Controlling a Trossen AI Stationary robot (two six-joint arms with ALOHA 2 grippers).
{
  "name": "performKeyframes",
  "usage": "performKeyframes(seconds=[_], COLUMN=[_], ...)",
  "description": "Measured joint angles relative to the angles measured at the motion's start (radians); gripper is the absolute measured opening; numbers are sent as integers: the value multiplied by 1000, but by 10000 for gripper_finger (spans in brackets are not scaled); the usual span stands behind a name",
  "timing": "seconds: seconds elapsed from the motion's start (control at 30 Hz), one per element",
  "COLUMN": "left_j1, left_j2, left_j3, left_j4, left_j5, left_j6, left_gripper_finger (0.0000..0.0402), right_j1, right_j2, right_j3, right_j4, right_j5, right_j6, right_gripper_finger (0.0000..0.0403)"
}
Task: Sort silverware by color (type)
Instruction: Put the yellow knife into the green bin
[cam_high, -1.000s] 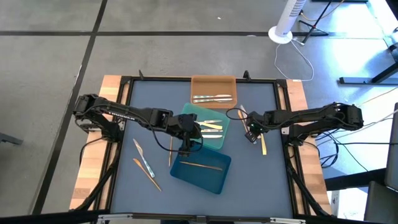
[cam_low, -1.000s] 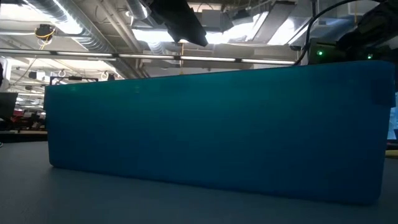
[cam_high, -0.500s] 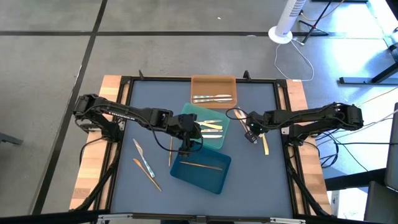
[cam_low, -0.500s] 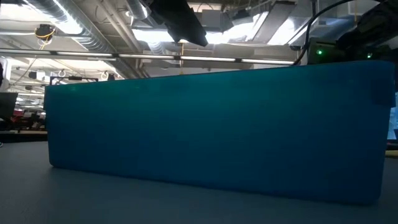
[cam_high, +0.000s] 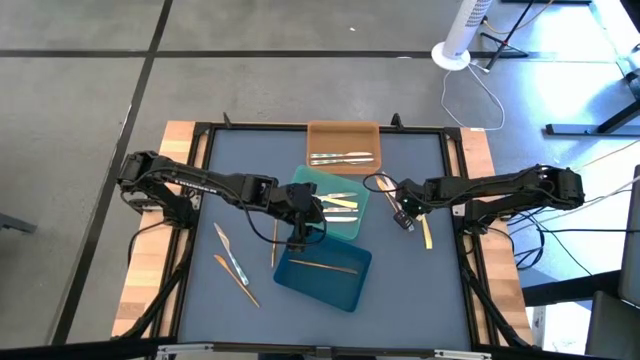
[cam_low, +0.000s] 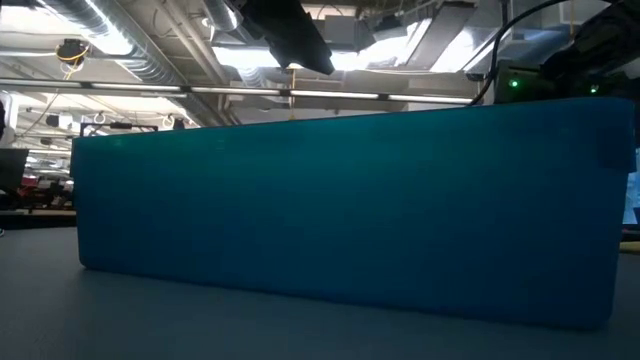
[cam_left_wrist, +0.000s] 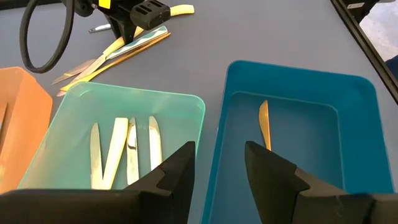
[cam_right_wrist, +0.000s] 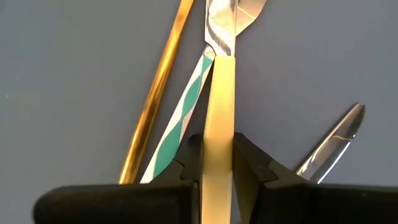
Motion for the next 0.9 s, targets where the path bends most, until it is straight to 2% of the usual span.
performKeyframes(seconds=[0.3,0.63,0.9], left_j1=[1,1,1], left_j2=[0,-4,-61], left_j3=[0,0,0], left_j4=[0,-4,-37], left_j5=[0,0,-4], left_j6=[0,-2,-3], left_gripper_finger=[134,134,133], right_j1=[0,-1,-1], right_j2=[2,3,2], right_j3=[28,132,203], right_j4=[-48,-216,-351], right_j5=[0,2,23], right_j6=[-1,-13,-13], right_gripper_finger=[38,37,37])
